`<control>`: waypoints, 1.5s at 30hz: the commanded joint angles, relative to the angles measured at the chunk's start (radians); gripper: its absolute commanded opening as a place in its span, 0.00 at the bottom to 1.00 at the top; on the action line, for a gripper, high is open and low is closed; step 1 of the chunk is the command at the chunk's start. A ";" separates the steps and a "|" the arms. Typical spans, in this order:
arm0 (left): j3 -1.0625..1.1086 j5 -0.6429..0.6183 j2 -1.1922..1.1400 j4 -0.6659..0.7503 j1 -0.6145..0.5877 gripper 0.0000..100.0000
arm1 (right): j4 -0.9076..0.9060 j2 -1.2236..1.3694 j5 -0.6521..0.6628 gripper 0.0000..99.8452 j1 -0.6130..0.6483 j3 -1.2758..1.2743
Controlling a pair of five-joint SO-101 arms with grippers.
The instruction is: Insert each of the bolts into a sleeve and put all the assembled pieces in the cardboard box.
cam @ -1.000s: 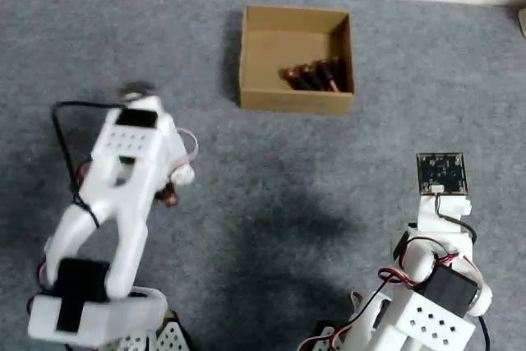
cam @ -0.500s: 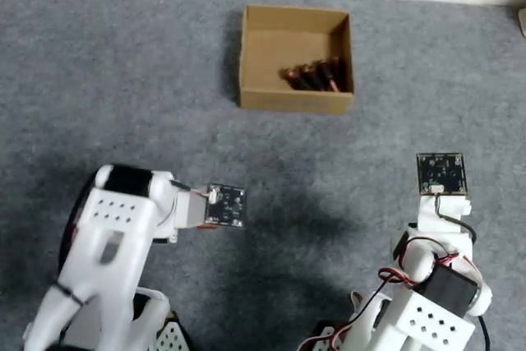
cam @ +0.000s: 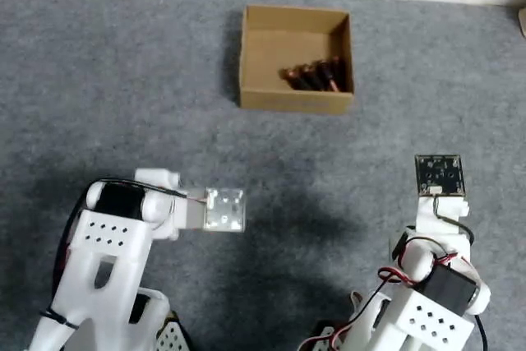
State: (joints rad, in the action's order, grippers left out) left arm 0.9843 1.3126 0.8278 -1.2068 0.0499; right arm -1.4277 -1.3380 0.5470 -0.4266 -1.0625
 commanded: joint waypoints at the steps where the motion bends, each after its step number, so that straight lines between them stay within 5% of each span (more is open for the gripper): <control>1: 0.036 -0.451 0.022 0.239 -0.019 0.01 | 0.004 -0.010 -0.012 0.00 0.005 0.008; 8: 0.108 -1.142 0.022 0.393 -0.019 0.01 | 0.002 -0.010 -0.012 0.00 0.002 0.007; 12: 0.108 -1.422 0.027 0.390 -0.019 0.01 | 0.002 -0.010 -0.009 0.00 -0.035 0.005; 18: 0.110 -1.519 0.030 0.440 -0.041 0.01 | 0.002 -0.010 -0.011 0.00 -0.035 0.005; 20: 0.116 -1.547 0.030 0.491 -0.137 0.01 | 0.004 -0.010 -0.011 0.00 -0.033 0.005; 25: 0.208 -1.817 0.025 0.657 -0.275 0.01 | 0.004 -0.010 -0.011 0.00 -0.033 0.005; 32: 0.381 -1.803 0.031 0.876 -0.251 0.01 | 0.004 -0.010 -0.011 0.00 -0.038 0.005; 36: 0.400 -2.027 0.031 0.944 -0.282 0.01 | 0.004 -0.010 -0.011 0.00 -0.031 0.005; 40: 0.398 -2.490 0.022 0.974 -0.389 0.01 | 0.004 -0.010 -0.011 0.00 -0.031 0.005; 45: 0.407 -2.487 0.022 1.011 -0.394 0.01 | 0.004 -0.010 -0.012 0.00 -0.035 0.005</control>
State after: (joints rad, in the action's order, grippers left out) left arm 1.3970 -1.1408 0.8309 -0.2309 -0.3353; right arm -1.4277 -1.3380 0.5470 -0.4542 -1.0625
